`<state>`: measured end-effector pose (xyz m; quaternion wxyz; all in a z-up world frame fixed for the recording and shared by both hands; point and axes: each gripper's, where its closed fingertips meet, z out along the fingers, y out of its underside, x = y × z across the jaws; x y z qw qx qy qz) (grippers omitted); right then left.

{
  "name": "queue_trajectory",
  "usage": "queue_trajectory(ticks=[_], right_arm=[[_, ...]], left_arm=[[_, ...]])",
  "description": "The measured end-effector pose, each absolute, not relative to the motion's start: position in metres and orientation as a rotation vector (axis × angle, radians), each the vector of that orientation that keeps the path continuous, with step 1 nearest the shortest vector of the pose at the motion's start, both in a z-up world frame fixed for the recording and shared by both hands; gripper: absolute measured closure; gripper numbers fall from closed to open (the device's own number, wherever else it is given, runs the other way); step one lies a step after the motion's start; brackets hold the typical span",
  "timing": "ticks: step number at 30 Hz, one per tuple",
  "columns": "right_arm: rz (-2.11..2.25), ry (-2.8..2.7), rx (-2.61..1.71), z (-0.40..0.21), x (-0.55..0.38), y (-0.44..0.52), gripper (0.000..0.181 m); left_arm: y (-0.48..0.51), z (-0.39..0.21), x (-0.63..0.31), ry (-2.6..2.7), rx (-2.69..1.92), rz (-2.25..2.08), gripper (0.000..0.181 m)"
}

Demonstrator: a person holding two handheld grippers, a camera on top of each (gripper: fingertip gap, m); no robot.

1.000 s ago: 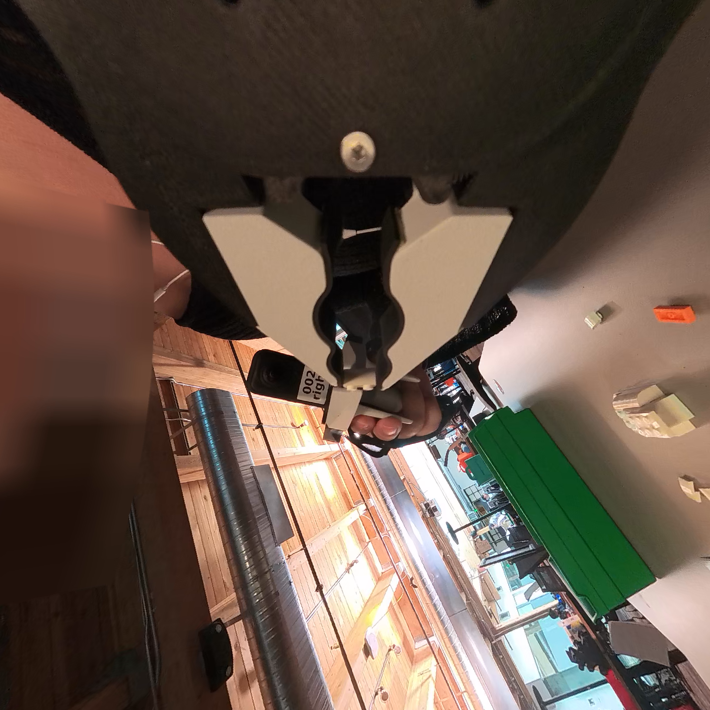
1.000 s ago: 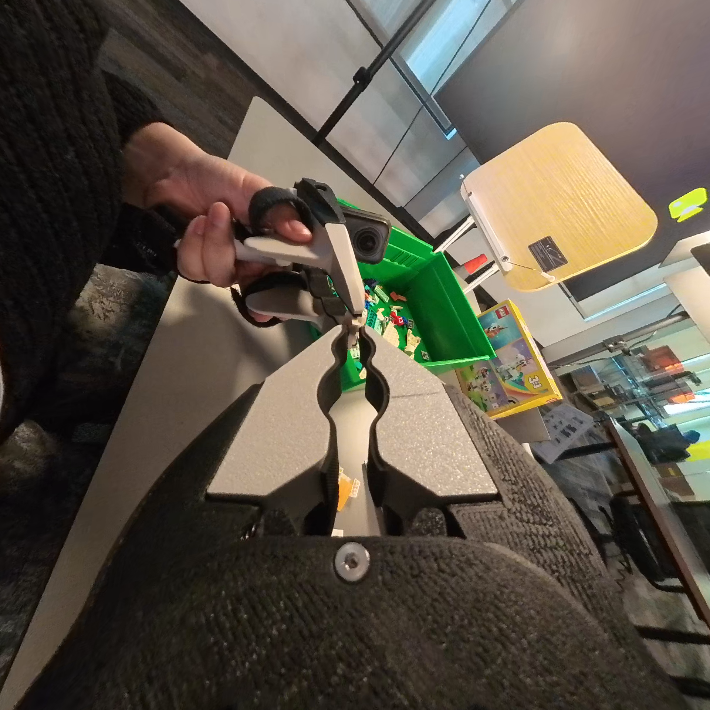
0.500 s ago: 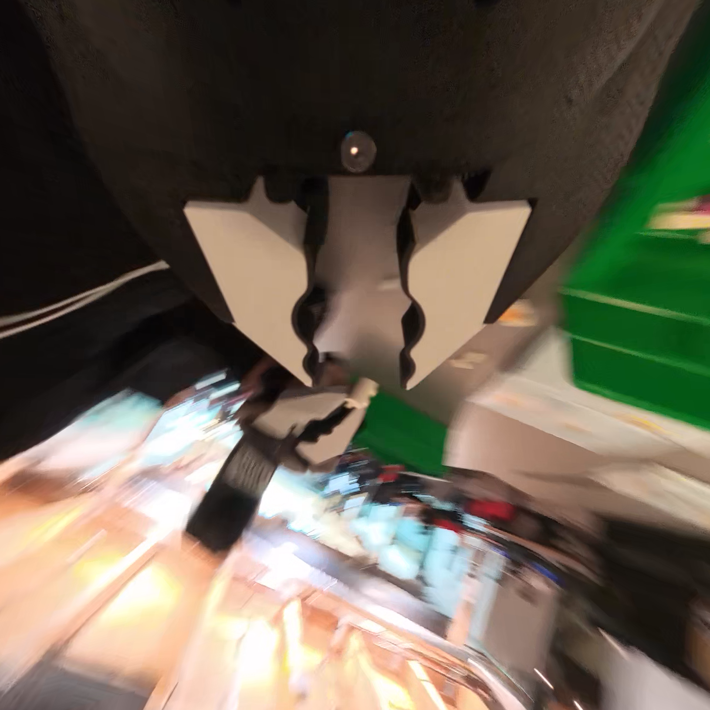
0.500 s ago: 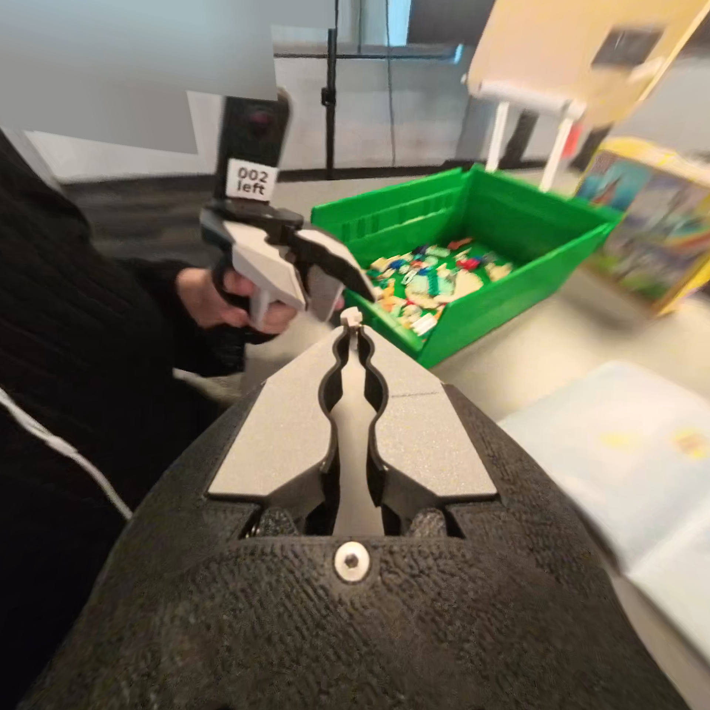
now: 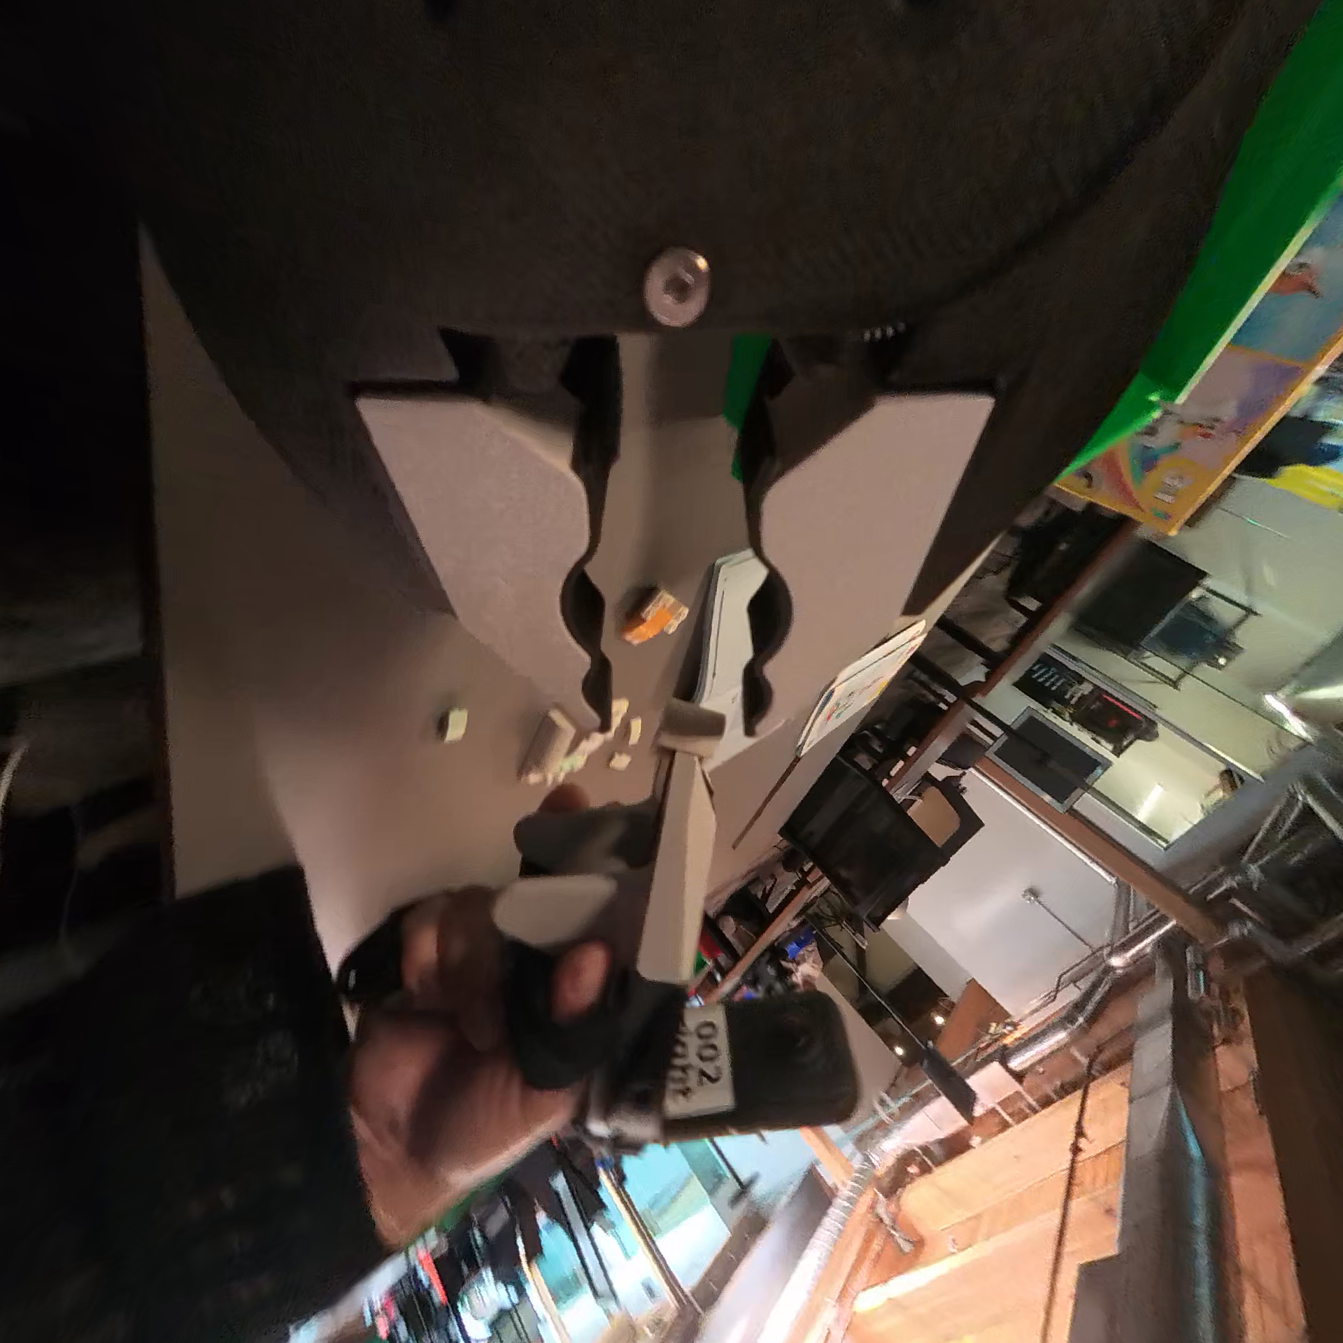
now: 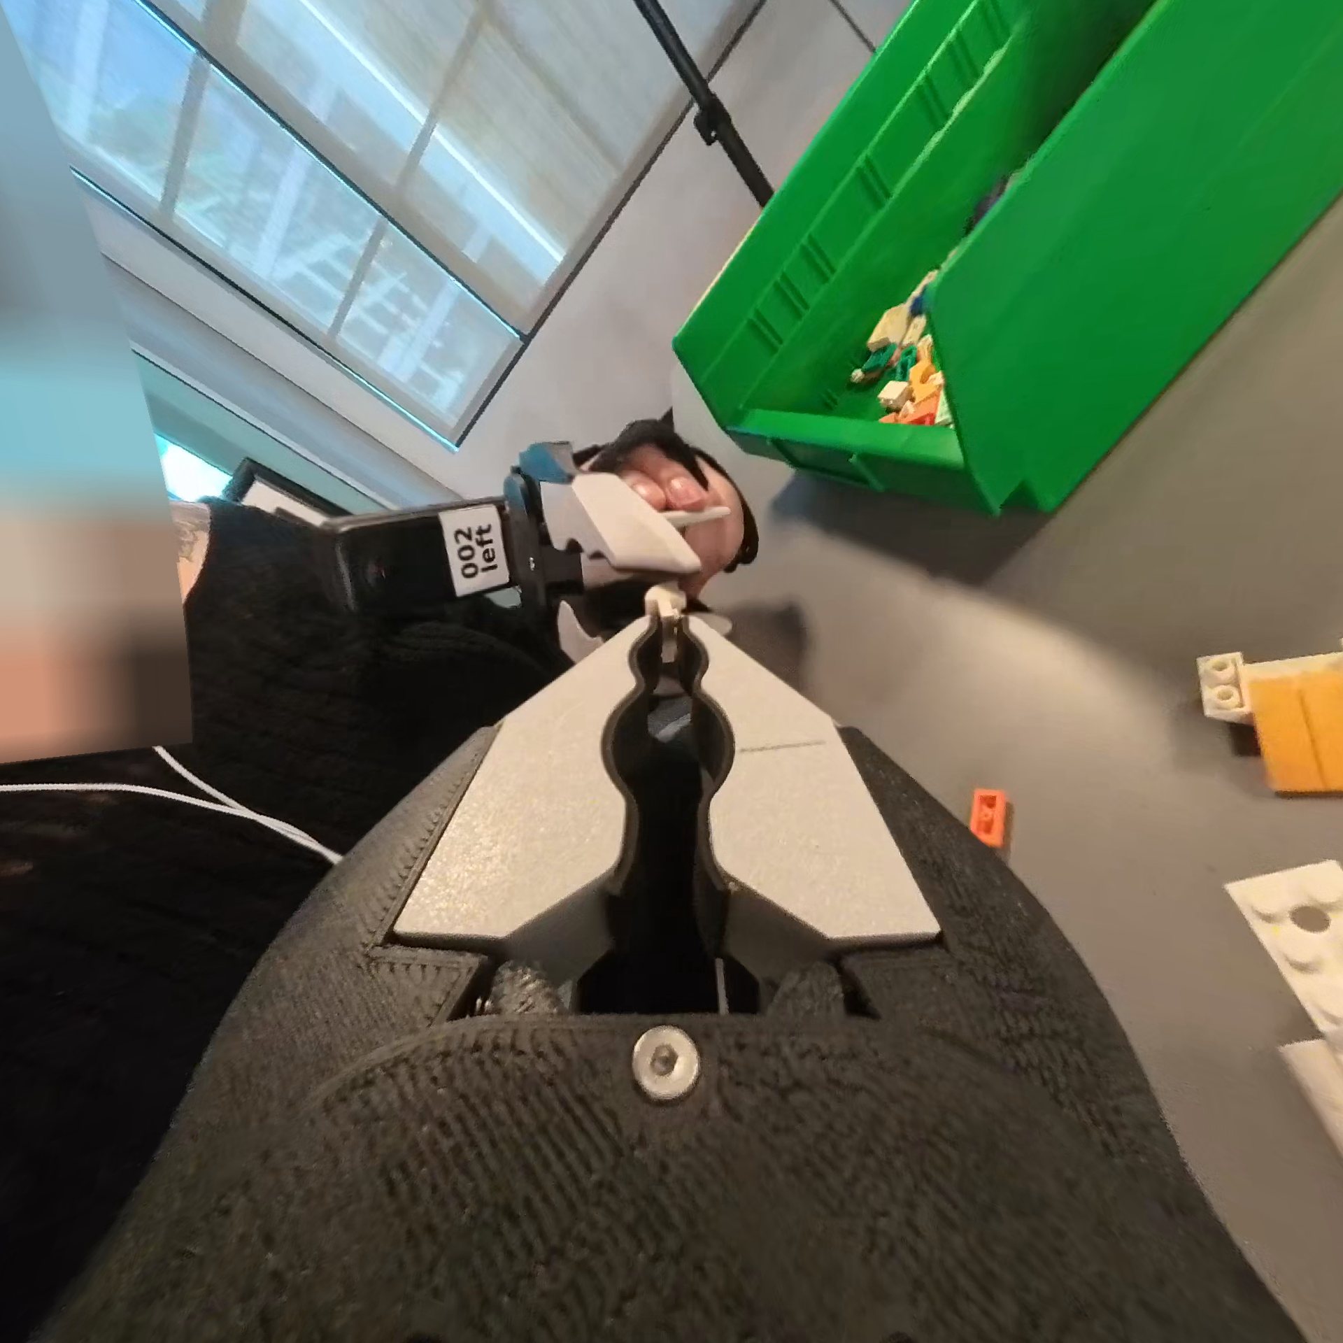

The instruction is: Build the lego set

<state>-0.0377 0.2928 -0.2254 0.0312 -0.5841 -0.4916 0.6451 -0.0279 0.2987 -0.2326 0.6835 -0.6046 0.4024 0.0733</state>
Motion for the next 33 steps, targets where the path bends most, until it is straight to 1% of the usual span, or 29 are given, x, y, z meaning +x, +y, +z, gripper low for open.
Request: queue_trajectory(ticks=[1, 2, 3, 8, 10, 11, 12, 17, 20, 21, 25, 27, 30, 32, 33], right_arm=[[1.988, -1.52, -1.817, -0.228, -0.037, 0.292, 0.179], [1.982, -1.525, -1.83, -0.23, -0.037, 0.292, 0.179], [1.981, -1.525, -1.841, -0.232, -0.037, 0.292, 0.179], [1.996, -1.505, -1.849, -0.232, -0.039, 0.293, 0.179], [1.932, -1.529, -1.866, -0.237, -0.04, 0.295, 0.179], [1.939, -1.536, -1.866, -0.237, -0.04, 0.294, 0.179], [1.953, -1.534, -1.871, -0.237, -0.04, 0.293, 0.179], [1.973, -1.51, -1.907, -0.241, -0.042, 0.295, 0.179], [2.012, -1.493, -1.917, -0.239, -0.042, 0.295, 0.179], [2.021, -1.494, -1.925, -0.24, -0.042, 0.294, 0.179], [1.975, -1.488, -1.924, -0.245, -0.044, 0.298, 0.178], [1.834, -1.563, -1.836, -0.249, -0.043, 0.306, 0.168], [1.332, -1.845, -1.595, -0.269, -0.032, 0.33, 0.158], [0.95, -2.08, -1.391, -0.288, -0.021, 0.342, 0.157], [0.85, -2.175, -1.311, -0.294, -0.017, 0.342, 0.159]], left_arm=[[0.3, -0.236, -0.029, 0.924, -1.361, 0.187, 0.152], [0.301, -0.236, -0.031, 0.932, -1.362, 0.215, 0.163], [0.301, -0.239, -0.03, 0.959, -1.364, 0.221, 0.165], [0.3, -0.238, -0.031, 0.924, -1.378, 0.152, 0.165], [0.299, -0.237, -0.031, 0.9, -1.368, 0.147, 0.154], [0.298, -0.237, -0.029, 0.905, -1.365, 0.14, 0.157], [0.297, -0.238, -0.028, 0.919, -1.361, 0.138, 0.164], [0.299, -0.243, -0.03, 0.924, -1.417, 0.105, 0.165], [0.3, -0.242, -0.032, 0.91, -1.418, 0.114, 0.161], [0.299, -0.243, -0.032, 0.929, -1.406, 0.129, 0.165], [0.302, -0.249, -0.034, 0.939, -1.472, 0.105, 0.165], [0.304, -0.255, -0.037, 0.9, -1.568, 0.027, 0.165], [0.302, -0.276, -0.039, 0.845, -1.782, -0.227, 0.165], [0.295, -0.282, -0.038, 0.804, -1.867, -0.416, 0.165], [0.292, -0.285, -0.037, 0.791, -1.902, -0.497, 0.165]])
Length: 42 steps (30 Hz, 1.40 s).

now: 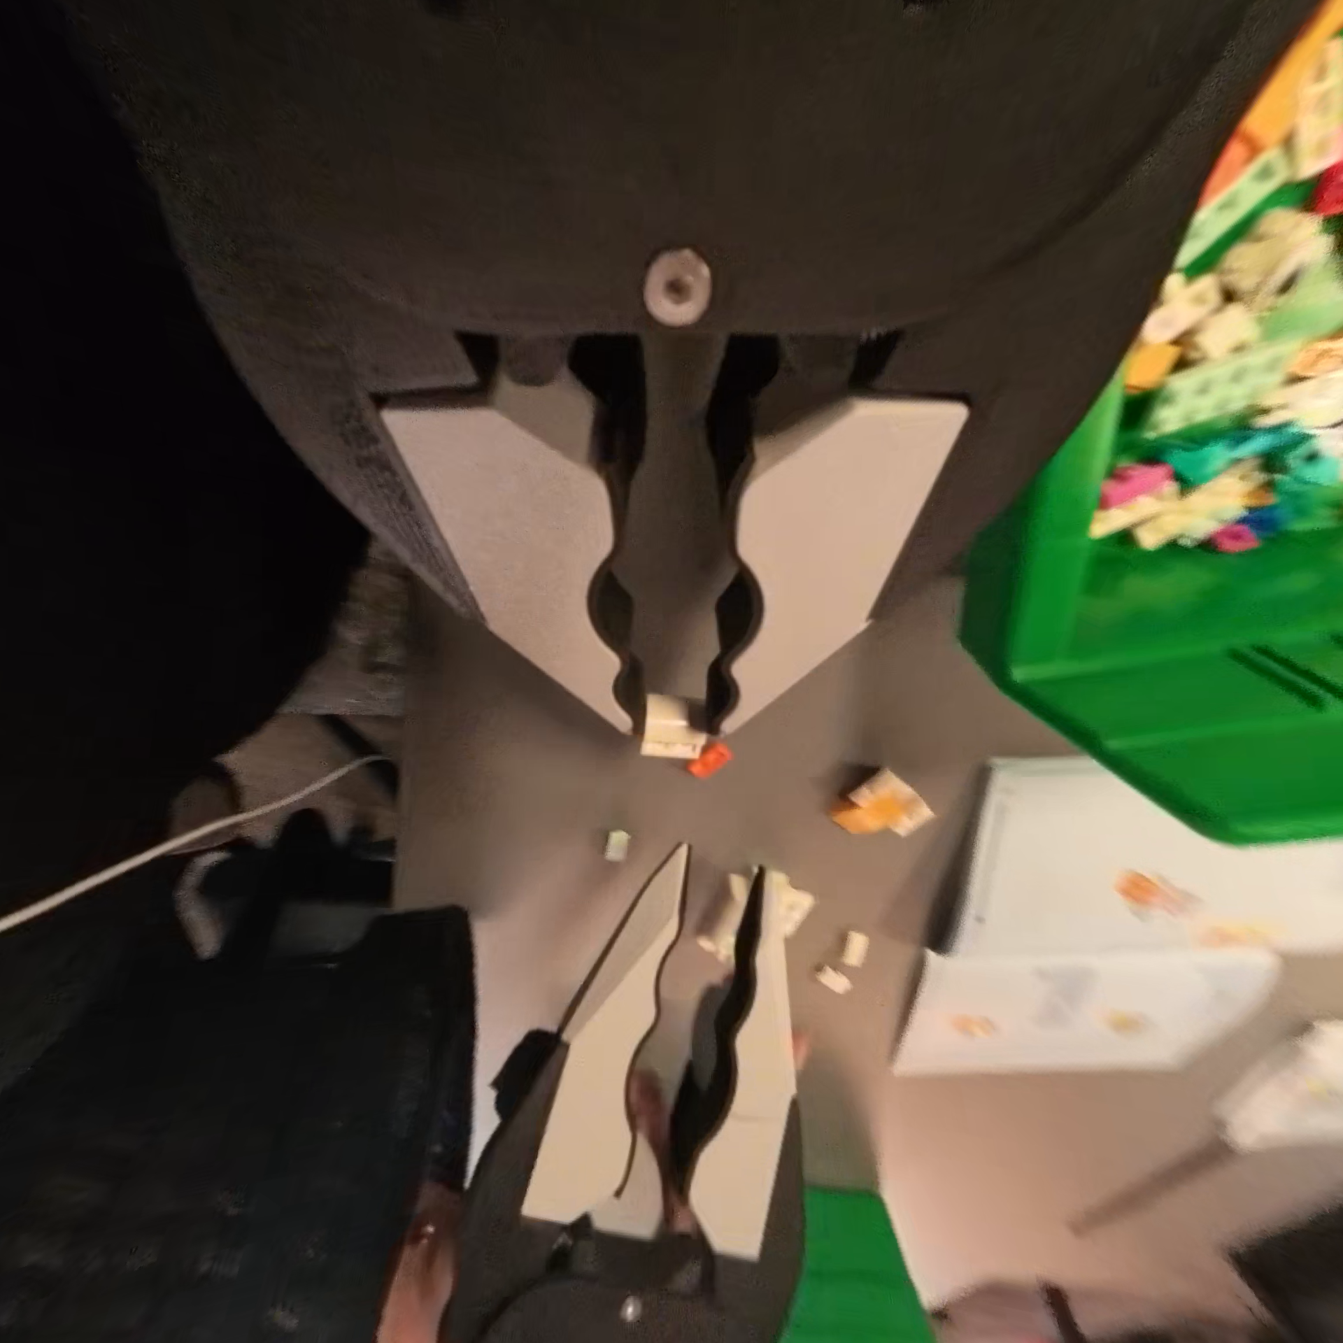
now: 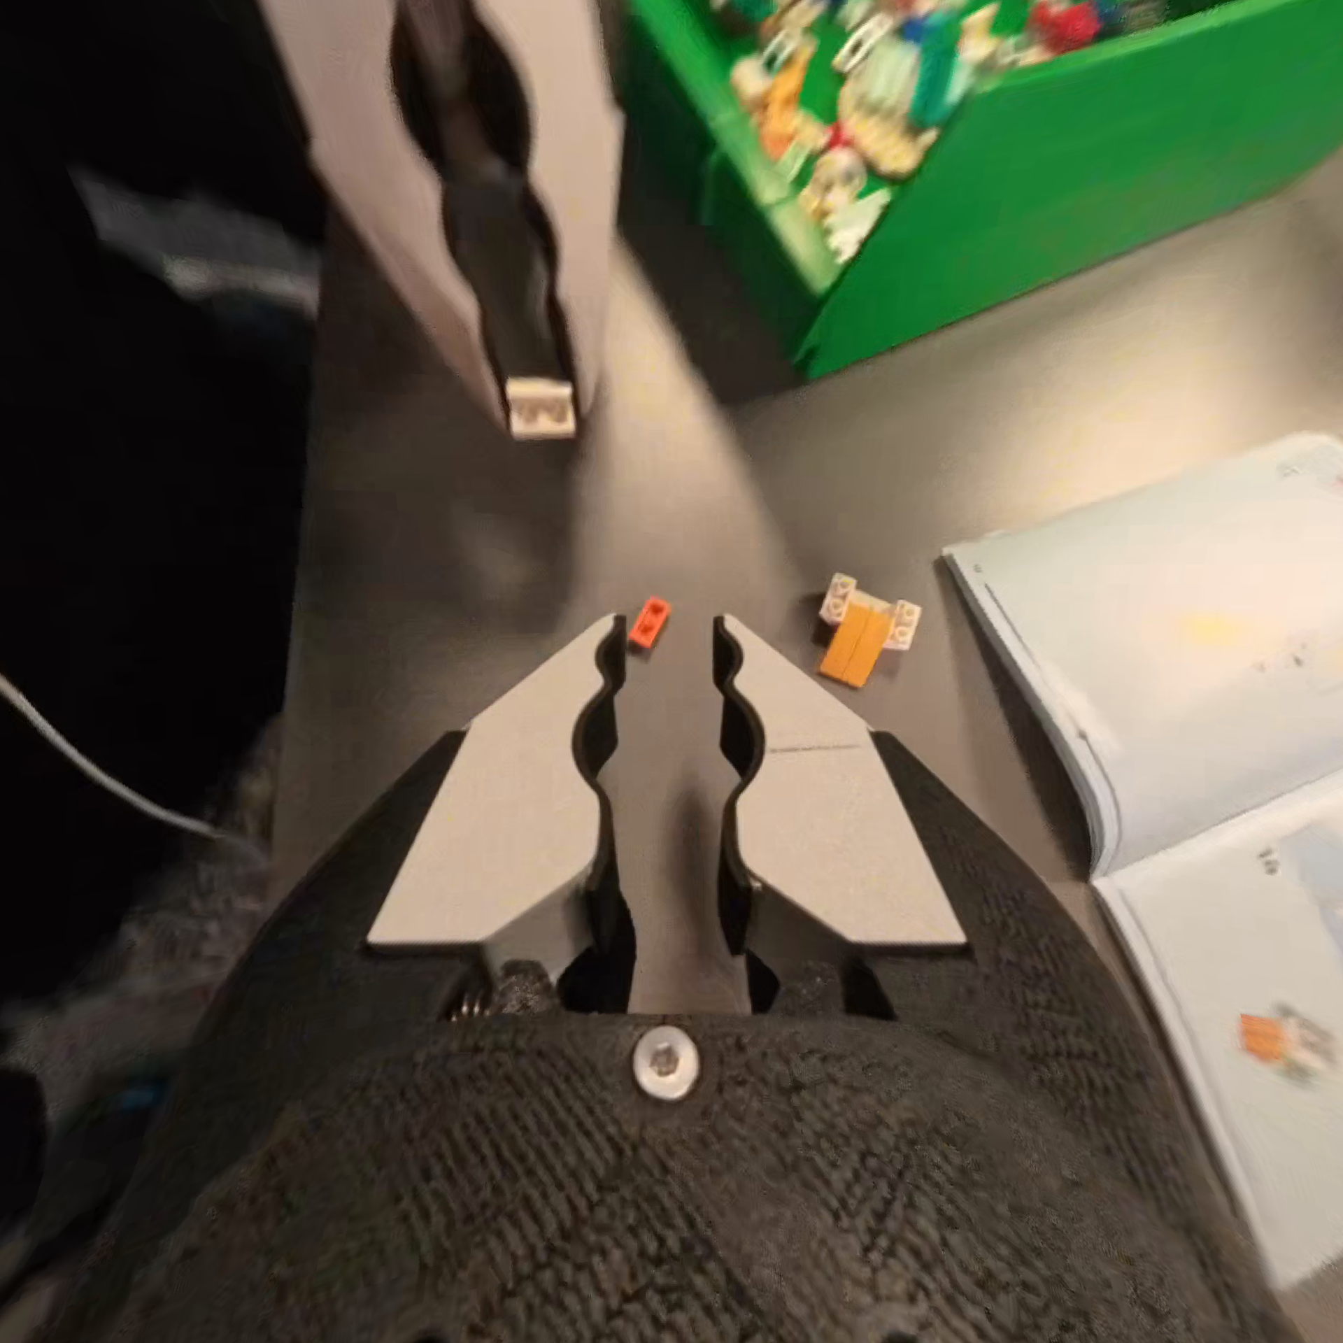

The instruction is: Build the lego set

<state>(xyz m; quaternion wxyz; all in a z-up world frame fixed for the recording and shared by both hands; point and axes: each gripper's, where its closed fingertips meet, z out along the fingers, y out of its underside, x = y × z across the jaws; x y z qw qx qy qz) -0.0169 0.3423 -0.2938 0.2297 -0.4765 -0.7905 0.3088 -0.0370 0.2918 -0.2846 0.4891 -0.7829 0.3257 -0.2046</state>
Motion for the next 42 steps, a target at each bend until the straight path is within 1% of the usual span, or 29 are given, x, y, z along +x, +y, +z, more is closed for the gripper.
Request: queue_trajectory(ticks=[2, 8, 16, 24, 34, 42], right_arm=[[0.78, -2.303, -1.277, -0.303, -0.012, 0.339, 0.164], [0.653, -2.44, -1.354, -0.329, -0.009, 0.342, 0.171], [0.775, -2.392, -1.434, -0.332, -0.013, 0.327, 0.173], [0.848, -2.329, -1.43, -0.328, -0.017, 0.314, 0.17], [0.771, -2.076, -1.575, -0.322, -0.021, 0.331, 0.157], [0.801, -2.006, -1.628, -0.327, -0.025, 0.326, 0.155]], left_arm=[[0.288, -0.291, -0.04, 0.771, -1.969, -0.577, 0.165], [0.29, -0.298, -0.053, 0.722, -2.006, -0.493, 0.165], [0.285, -0.298, -0.05, 0.695, -1.995, -0.55, 0.165], [0.285, -0.296, -0.049, 0.689, -1.983, -0.56, 0.165], [0.283, -0.299, -0.051, 0.676, -1.991, -0.546, 0.165], [0.284, -0.299, -0.05, 0.685, -1.987, -0.542, 0.164]])
